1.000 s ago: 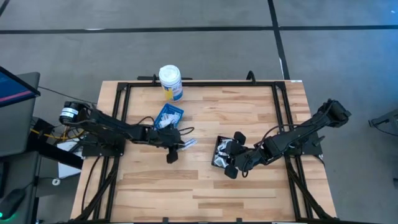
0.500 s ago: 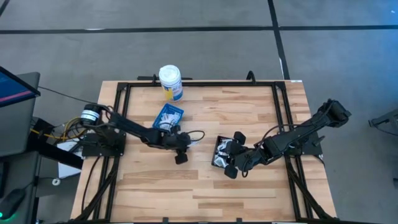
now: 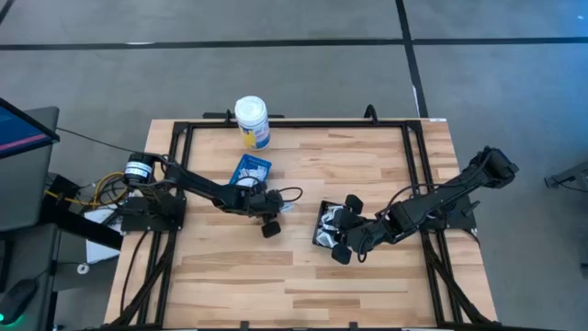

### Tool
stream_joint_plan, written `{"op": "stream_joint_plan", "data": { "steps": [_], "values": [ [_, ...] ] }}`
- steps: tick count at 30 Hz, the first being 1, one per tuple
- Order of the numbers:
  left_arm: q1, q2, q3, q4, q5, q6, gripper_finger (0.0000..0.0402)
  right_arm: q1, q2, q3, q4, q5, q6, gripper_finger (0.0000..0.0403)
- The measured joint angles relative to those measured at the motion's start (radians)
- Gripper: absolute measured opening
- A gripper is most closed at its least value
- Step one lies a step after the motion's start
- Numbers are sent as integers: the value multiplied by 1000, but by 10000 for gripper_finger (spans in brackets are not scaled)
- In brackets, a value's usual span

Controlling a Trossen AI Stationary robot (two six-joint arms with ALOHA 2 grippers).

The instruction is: Pick & Place First Aid Supplies

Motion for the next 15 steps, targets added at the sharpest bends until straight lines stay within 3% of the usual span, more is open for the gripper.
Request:
{"op": "stream_joint_plan", "data": {
  "steps": [4, 15],
  "values": [
    [-9, -22, -4, -16, 0, 2, 8, 0, 0, 0, -5, 0, 0, 92],
    [-87, -219, -7, -56, -164, 3, 6, 0, 0, 0, -6, 0, 3, 92]
  ]
}}
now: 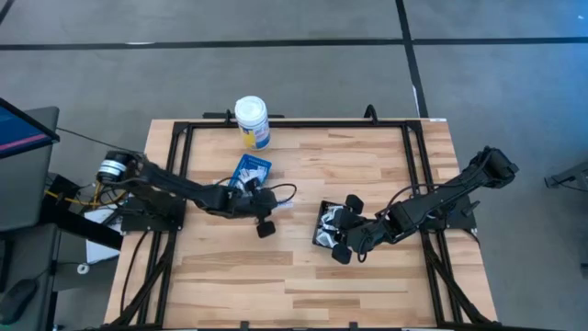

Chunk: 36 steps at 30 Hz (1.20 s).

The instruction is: Pick & Place First Aid Supplies

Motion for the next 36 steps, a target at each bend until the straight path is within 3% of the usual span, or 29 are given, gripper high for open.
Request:
{"op": "stream_joint_plan", "data": {
  "steps": [6, 9, 12, 15, 18, 21, 30, 36],
  "values": [
    [-25, -146, -33, -145, -251, -88, 6, 0, 0, 0, 1, 5, 0, 92],
    [11, -229, -77, -222, -304, -178, 8, 0, 0, 0, -1, 6, 0, 92],
    [61, -301, -143, -234, -295, -216, 19, 0, 0, 0, -1, 7, 0, 92],
    [117, -343, -199, -234, -209, -221, 35, 0, 0, 0, -1, 8, 0, 92],
    [161, -357, -224, -230, -142, -222, 55, 0, 0, 0, -1, 8, 0, 92],
    [179, -357, -230, -226, -139, -222, 75, 0, 0, 0, -1, 8, 0, 92],
    [132, -427, -230, -143, -134, -215, 86, -1, 0, 0, -2, 3, -2, 92],
    [88, -529, -230, -144, -43, -196, 87, -3, 0, 0, -1, 5, -2, 92]
  ]
}}
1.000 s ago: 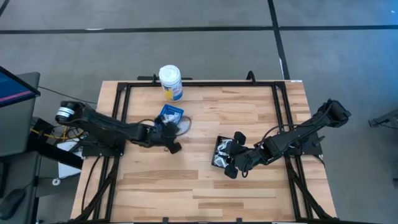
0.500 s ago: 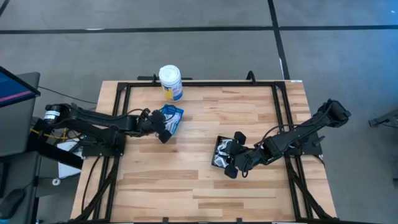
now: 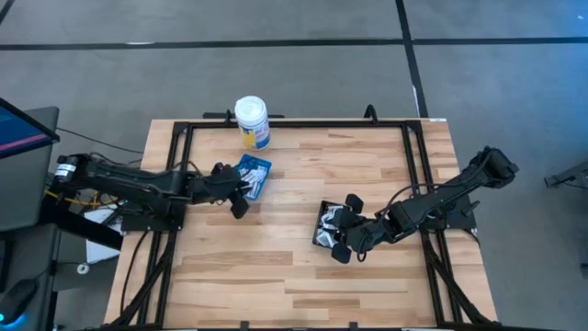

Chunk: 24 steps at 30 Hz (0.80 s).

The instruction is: Pick & Place First Aid Supplies

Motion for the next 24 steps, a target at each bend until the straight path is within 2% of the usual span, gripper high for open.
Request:
{"op": "stream_joint_plan", "data": {
  "steps": [5, 8, 14, 18, 21, 24],
  "values": [
    [-12, -59, -2, -16, 44, 110, 86, -6, 0, 0, 1, 0, -21, 92],
    [-12, -112, -3, -25, 79, 107, 87, -20, -3, 0, 2, 2, -80, 92],
    [-12, -298, -4, -77, 84, 146, 87, -34, -19, 1, -18, 3, -155, 92],
    [-12, -442, -65, -70, 84, 177, 87, -25, -17, 0, -30, -15, -156, 92],
    [-12, -554, -147, 37, 84, 249, 88, -8, -17, 0, -24, -22, -131, 92],
    [-12, -643, -265, 218, 102, 296, 88, 0, -17, 0, -20, -23, -99, 92]
  ]
}}
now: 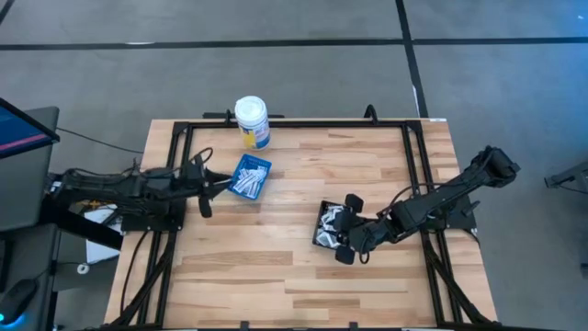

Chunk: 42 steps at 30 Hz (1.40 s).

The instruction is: Pick & Place First Aid Supplies

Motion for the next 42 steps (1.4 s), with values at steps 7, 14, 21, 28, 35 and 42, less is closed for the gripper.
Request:
{"op": "stream_joint_plan", "data": {
  "steps": [7, 14, 21, 28, 35, 42],
  "values": [
    [8, -98, -195, 177, -28, 74, 88, -7, 0, -30, 0, 97, 29, 92],
    [43, -89, -218, 180, -76, 131, 88, -52, -73, -98, -11, 108, 83, 92],
    [66, -41, -237, 178, -127, 181, 88, -54, -348, -271, 64, 157, 83, 92],
    [65, 20, -237, 182, -127, 179, 88, -10, -642, -546, 210, 186, 82, 92],
    [65, 83, -237, 182, -127, 178, 88, -10, -865, -686, 332, 186, -34, 92],
    [65, 132, -237, 182, -127, 178, 88, -10, -992, -781, 515, 156, -228, 92]
  ]
}}
